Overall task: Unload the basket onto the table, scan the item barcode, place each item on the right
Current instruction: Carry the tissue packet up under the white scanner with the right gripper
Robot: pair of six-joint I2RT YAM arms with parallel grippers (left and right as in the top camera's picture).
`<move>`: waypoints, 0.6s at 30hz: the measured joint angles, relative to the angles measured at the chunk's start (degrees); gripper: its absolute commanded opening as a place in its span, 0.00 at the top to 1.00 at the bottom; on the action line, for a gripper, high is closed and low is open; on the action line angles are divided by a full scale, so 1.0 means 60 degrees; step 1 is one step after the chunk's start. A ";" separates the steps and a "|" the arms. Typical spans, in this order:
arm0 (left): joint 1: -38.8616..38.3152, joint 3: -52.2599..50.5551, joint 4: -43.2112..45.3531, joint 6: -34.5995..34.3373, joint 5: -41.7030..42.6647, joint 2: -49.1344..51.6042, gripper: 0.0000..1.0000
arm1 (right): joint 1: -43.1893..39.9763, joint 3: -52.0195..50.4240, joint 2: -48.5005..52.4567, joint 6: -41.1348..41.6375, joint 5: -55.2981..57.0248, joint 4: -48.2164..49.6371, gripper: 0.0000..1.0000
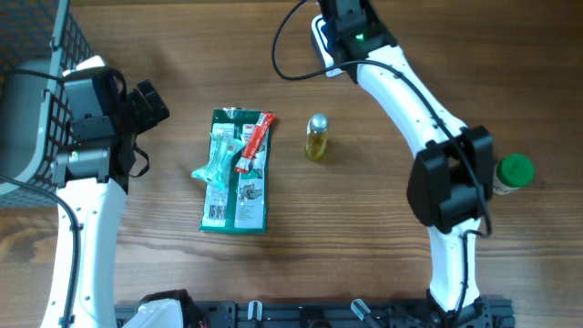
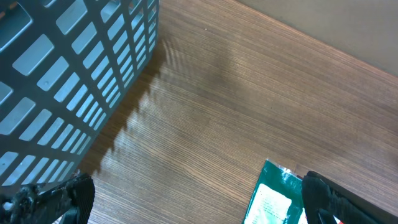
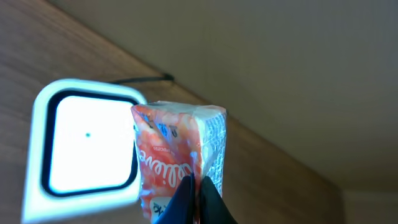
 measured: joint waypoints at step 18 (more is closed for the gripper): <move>0.0000 0.0000 0.0000 0.0000 0.0000 0.0000 0.00 | 0.0000 0.0000 0.1013 -0.0313 -0.0681 0.0492 0.96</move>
